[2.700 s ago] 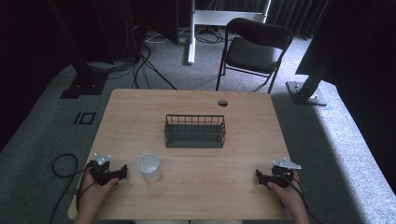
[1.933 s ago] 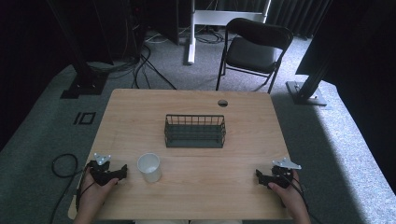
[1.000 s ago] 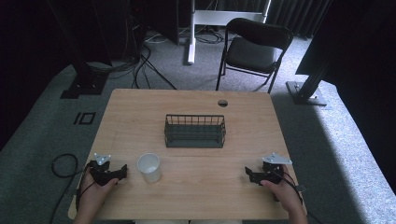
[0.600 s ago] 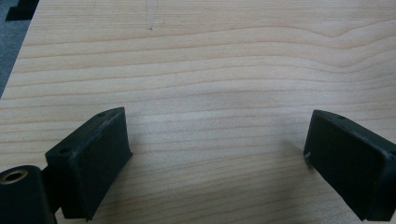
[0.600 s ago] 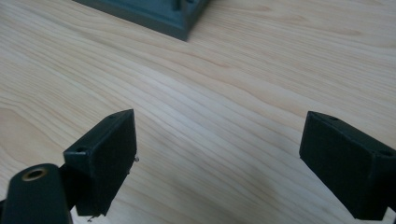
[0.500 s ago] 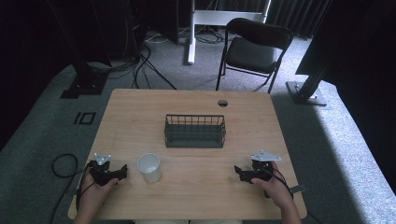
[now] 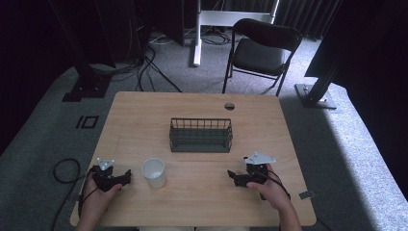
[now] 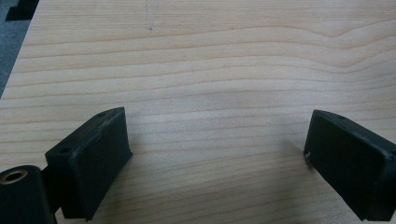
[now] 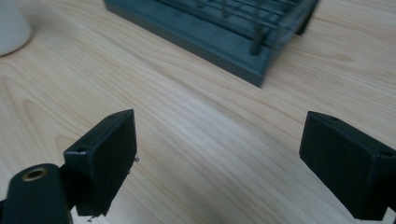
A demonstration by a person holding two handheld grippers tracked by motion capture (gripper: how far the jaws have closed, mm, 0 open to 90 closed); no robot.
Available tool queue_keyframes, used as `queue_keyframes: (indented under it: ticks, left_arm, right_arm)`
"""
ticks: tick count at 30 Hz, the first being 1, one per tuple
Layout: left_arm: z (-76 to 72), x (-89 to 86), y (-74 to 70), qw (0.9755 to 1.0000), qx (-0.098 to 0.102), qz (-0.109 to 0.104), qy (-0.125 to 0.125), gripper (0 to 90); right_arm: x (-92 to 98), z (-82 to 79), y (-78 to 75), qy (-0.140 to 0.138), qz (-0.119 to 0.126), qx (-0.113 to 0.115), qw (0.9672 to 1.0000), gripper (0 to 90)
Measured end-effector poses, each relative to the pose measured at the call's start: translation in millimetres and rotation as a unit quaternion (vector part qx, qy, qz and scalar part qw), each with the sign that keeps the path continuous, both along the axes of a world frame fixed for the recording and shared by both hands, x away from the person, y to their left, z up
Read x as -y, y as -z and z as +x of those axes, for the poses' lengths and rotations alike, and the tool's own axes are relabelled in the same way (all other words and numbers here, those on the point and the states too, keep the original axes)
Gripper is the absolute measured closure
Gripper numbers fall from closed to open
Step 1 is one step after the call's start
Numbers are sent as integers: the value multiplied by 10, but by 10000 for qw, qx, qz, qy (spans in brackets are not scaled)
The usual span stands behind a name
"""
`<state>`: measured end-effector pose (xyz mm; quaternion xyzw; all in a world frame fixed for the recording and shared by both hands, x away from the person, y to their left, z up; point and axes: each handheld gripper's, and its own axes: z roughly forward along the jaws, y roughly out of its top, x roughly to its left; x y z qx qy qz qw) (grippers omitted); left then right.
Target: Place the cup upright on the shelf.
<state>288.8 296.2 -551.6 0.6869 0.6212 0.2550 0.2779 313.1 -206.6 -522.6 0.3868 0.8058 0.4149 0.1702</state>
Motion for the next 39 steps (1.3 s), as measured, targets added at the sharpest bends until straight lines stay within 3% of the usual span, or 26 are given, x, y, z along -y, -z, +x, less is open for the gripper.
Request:
queue_keyframes:
  ticks: [14, 39]
  left_arm:
    - [0, 0, 0, 10000, -1, -2, 0, 72]
    - [0, 0, 0, 10000, 2, -2, 0, 72]
  right_arm:
    - [-317, 16, -48, -483, 120, 62, 9987, 110]
    - [-922, 22, -29, -1473, 257, 36, 9888, 110]
